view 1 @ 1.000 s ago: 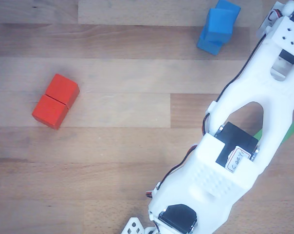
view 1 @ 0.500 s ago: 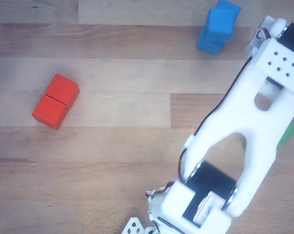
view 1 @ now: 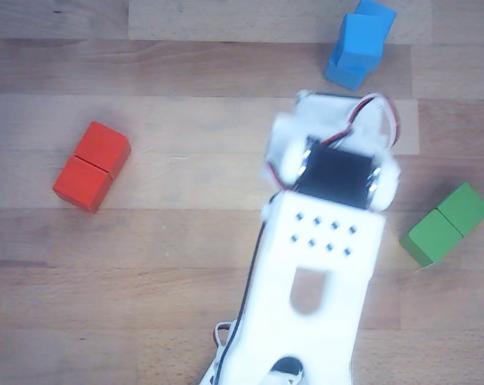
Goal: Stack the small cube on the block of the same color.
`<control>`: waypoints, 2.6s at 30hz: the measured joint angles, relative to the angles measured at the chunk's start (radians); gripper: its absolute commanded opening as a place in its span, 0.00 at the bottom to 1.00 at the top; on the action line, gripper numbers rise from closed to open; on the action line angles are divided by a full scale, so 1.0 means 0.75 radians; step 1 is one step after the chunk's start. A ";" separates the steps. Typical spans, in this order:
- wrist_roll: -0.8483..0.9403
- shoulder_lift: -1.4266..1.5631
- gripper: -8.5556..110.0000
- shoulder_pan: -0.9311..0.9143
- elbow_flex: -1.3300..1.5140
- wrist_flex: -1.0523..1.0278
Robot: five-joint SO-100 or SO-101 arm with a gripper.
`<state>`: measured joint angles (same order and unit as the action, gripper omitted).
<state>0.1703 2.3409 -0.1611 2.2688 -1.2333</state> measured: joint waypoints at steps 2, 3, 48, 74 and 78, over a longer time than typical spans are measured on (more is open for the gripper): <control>0.000 0.129 0.07 0.055 0.117 0.014; 0.000 0.192 0.07 0.080 0.172 0.025; 0.000 1.438 0.07 0.221 1.070 -0.025; 0.000 1.438 0.07 0.221 1.070 -0.025; 0.000 1.438 0.07 0.221 1.070 -0.025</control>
